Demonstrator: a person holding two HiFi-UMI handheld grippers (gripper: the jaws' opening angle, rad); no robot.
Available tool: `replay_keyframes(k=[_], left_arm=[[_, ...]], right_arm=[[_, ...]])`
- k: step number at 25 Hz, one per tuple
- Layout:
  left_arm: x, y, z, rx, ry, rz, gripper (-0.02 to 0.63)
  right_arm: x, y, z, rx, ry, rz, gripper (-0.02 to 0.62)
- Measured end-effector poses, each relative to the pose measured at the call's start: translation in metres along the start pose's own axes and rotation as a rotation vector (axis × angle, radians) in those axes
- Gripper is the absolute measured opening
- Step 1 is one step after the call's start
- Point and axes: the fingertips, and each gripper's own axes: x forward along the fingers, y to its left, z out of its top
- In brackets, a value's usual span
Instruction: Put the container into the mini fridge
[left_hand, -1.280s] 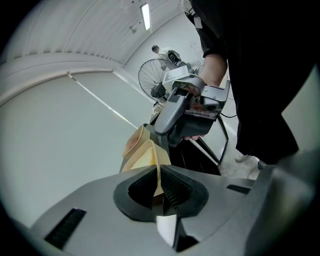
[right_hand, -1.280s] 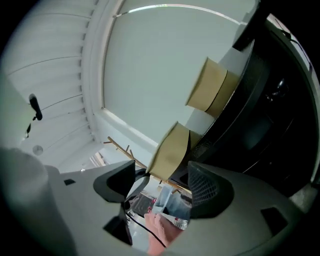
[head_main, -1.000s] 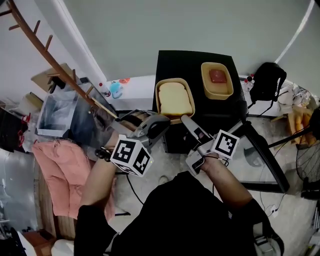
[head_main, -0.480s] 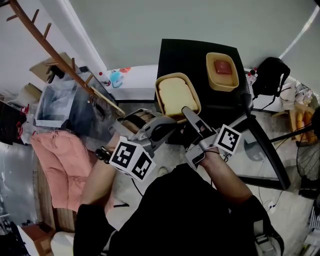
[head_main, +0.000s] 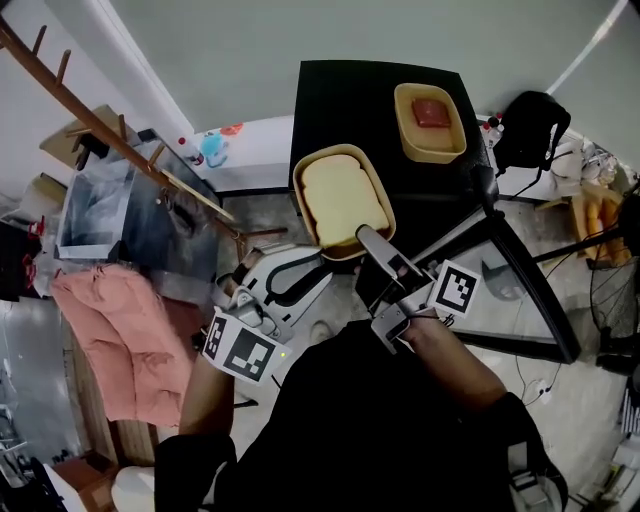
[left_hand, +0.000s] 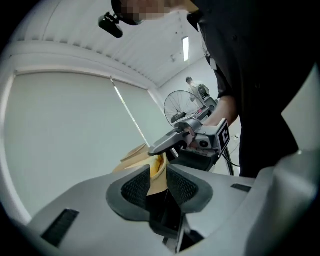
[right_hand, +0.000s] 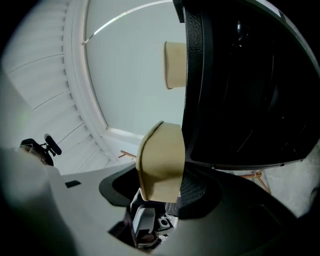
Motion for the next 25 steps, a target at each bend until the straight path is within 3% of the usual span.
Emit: replay_keyframes(k=[5, 14, 25], left_arm=[[-0.014, -0.003, -0.019, -0.094, 0.029, 0.046, 0.117], [-0.012, -0.019, -0.062, -0.259, 0.085, 0.093, 0.117], [0.000, -0.031, -0.091, -0.402, 0.110, 0.148, 0.114]], right_arm=[[-0.014, 0.004, 0.002, 0.006, -0.004, 0.038, 0.225], [-0.047, 0.012, -0.019, 0.012, 0.080, 0.142, 0.224], [-0.079, -0.027, -0.042, 0.025, 0.108, 0.056, 0.224]])
